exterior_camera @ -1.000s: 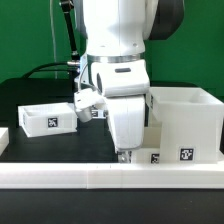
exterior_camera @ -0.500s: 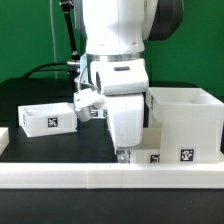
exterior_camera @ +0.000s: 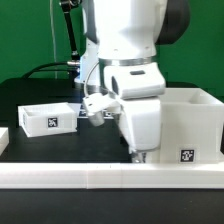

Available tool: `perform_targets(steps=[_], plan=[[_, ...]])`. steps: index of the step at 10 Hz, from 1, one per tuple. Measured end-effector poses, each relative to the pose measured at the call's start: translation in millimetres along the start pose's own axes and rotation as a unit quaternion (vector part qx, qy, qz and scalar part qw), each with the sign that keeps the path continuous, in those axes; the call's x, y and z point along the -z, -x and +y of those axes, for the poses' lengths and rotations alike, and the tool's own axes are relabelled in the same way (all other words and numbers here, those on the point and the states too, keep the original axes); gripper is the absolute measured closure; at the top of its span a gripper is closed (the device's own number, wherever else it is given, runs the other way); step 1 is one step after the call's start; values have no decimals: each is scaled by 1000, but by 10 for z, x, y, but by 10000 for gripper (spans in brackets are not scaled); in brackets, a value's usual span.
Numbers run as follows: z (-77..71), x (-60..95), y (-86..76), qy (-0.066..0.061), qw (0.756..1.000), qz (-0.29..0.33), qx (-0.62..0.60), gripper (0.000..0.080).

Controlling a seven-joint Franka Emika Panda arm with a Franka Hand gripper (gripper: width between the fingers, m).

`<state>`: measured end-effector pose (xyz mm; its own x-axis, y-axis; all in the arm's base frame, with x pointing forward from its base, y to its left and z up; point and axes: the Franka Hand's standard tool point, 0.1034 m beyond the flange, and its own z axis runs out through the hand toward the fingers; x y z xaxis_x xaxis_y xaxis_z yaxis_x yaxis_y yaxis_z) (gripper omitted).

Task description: Assemble drawer

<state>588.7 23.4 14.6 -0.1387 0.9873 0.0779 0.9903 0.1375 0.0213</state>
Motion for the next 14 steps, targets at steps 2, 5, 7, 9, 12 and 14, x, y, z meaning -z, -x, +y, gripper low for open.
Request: perform_targets(steps=[2,5,7,9,12,14], plan=[[13,20,-19,2,1000,-1,-3,151],[-1,-10,-54,-1,1000,1,-5,151],[20,15,-85,-7,1000,-1,-17,151],[60,59,-43,-5,1000,-3,-18,151],[52,174,359,7,1000,-7,-20,151],[-28,255,585,11,999,-4,-31,151]])
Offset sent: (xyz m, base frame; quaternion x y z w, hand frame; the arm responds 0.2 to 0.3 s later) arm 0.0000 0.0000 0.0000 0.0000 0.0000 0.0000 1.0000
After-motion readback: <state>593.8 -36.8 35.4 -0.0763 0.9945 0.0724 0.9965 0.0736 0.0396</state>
